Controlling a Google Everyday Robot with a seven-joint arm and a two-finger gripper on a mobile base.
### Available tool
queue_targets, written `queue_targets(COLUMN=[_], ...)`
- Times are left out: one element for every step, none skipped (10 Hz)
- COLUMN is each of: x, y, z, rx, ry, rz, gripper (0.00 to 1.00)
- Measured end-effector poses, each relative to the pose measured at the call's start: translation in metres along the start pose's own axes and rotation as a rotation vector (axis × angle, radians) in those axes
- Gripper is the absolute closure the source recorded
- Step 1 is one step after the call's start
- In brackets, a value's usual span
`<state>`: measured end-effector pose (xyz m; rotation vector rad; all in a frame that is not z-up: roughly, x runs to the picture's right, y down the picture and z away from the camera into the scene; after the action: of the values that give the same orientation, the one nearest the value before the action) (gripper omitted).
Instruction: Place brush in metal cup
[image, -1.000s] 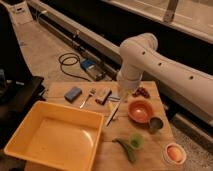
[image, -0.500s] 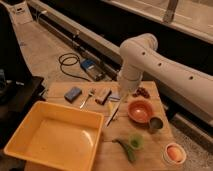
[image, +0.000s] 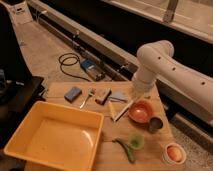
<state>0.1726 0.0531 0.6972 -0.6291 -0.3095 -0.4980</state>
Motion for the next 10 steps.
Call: queue_targets(x=[0.016, 0.026, 0.036, 0.04, 0.044, 0.047, 0.05, 0.049, 0.048, 0.05], y=[0.007, 0.014, 0.025, 0.033, 0.045, 0.055, 0.06, 0.058, 0.056, 0.058], z=[0.014, 0.024, 0.037, 0.048, 0.063, 0.068, 0.07, 0.07, 0.07, 0.07], rx=[-0.004, -0.008, -0.016, -0.022, -0.027, -0.027, -0.023, -0.022, -0.019, -0.018], ry=[-0.01, -0.02, -0.03, -0.037, -0.05, -0.054, -0.055, -0.056, -0.057, -0.056], rz=[0.069, 0.12, 0.178, 0.217, 0.282, 0.32, 0.341, 0.337, 0.334, 0.34], gripper=[0.87, 0.87, 0.87, 0.87, 0.87, 0.87, 0.87, 0.87, 0.87, 0.87])
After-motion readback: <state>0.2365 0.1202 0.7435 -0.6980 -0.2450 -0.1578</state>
